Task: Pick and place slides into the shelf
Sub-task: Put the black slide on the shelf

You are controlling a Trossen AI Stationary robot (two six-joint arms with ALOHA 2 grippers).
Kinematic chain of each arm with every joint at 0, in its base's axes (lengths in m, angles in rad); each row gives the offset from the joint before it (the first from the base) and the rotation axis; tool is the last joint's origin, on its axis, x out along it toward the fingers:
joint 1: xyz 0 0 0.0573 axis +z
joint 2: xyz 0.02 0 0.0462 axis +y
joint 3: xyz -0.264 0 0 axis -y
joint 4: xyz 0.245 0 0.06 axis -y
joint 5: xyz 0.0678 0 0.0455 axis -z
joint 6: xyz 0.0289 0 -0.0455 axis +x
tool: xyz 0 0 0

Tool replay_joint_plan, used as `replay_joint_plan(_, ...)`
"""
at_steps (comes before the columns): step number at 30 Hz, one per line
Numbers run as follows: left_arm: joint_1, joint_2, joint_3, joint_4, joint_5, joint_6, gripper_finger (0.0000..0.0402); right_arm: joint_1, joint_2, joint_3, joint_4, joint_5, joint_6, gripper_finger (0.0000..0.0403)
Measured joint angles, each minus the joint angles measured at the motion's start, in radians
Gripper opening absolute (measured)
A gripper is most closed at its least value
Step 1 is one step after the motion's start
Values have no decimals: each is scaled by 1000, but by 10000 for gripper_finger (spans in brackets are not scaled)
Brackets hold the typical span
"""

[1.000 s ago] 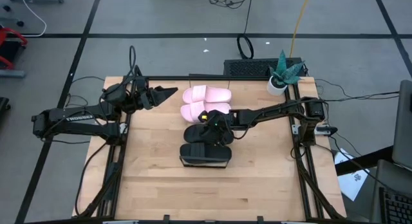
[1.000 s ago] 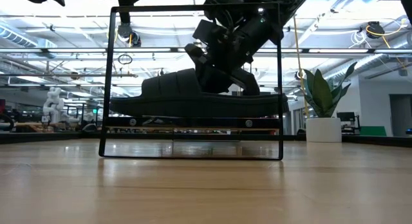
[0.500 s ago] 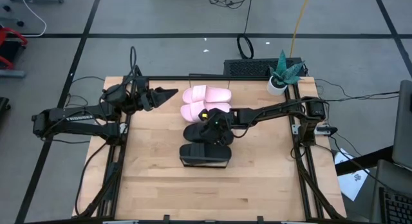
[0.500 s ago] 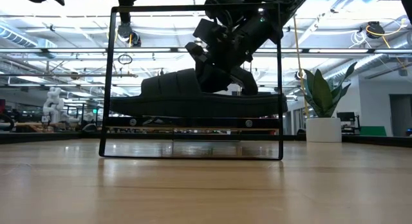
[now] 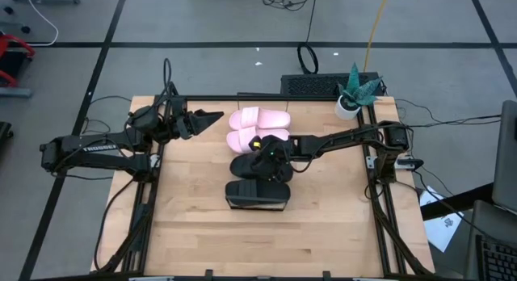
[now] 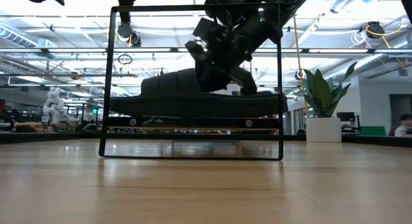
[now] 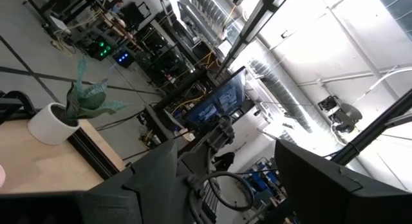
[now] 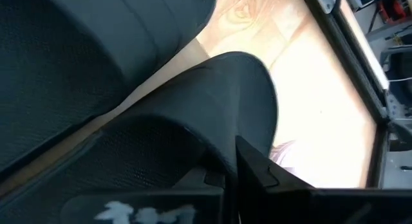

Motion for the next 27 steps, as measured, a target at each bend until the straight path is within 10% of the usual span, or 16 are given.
replay_joint_plan(27,0,0,0,0,0,17,257,-2,0,0,69,-53,-34,0)
